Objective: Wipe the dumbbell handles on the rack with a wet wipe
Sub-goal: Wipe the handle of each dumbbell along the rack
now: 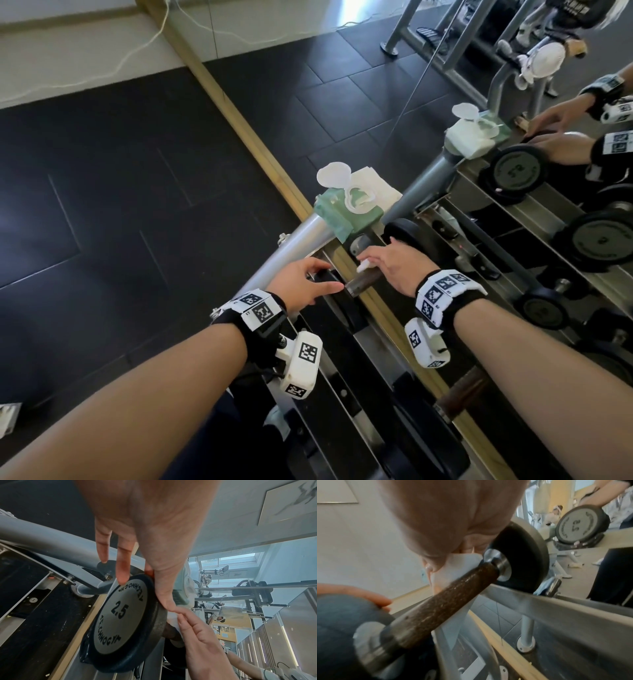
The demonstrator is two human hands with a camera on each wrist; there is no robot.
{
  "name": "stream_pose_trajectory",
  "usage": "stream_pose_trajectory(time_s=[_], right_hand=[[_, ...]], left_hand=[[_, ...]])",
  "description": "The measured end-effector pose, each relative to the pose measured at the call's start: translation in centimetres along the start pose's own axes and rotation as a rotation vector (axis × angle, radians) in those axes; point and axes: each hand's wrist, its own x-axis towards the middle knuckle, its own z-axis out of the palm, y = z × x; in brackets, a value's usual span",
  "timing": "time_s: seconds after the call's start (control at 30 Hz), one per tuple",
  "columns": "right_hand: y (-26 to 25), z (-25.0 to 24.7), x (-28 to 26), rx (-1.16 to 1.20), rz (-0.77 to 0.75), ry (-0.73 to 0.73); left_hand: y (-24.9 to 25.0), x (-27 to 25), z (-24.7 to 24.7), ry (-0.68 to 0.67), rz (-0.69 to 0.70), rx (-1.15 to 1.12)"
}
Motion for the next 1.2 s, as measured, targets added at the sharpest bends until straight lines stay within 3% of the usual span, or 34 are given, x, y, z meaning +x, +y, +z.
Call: stream_pose_trajectory(time_s=[0.1, 0.27, 0.43, 0.5, 0.67, 0.87, 0.97, 1.07, 1.13, 1.2], right_hand=[[-1.3, -0.3, -0.6, -0.017, 0.026, 0.033], [-3.7, 0.2, -1.6, 0.026, -0.016, -0.048], [-0.6, -1.7, -2.6, 0.025, 0.128, 0.104], [-1.2, -1.0, -3.2, 0.09, 0.119, 0.145], [-4.7, 1.7, -4.0, 0.141, -0.008, -0.039], [0.2, 0.2, -2.4, 0.066, 0.246, 0.041], [-2.7, 1.8, -3.3, 0.147, 0.246, 0.035], [-6.0, 3.1, -4.6, 0.165, 0.134, 0.035], [-5.4, 2.8, -4.4, 0.127, 0.092, 0.003], [-3.4, 1.9, -3.6, 0.138, 0.242, 0.021]], left_hand=[[-0.1, 0.1, -0.1, -0.003, -0.002, -0.022], [0.2, 0.4, -0.1, -0.012, 0.007, -0.048], [0.1, 0.8, -0.5, -0.033, 0.002, -0.078], [0.0, 0.8, -0.5, -0.033, -0.002, -0.079], [-0.5, 0.9, -0.1, -0.004, 0.012, -0.066], [-0.8, 1.3, -0.4, -0.009, 0.03, -0.031], [-0.8, 1.1, -0.5, -0.011, 0.049, -0.003], [-0.8, 0.9, -0.4, -0.001, 0.068, 0.012], [-0.7, 0.8, -0.4, -0.005, 0.065, 0.013], [-0.7, 0.7, -0.4, -0.012, 0.055, 0.018]])
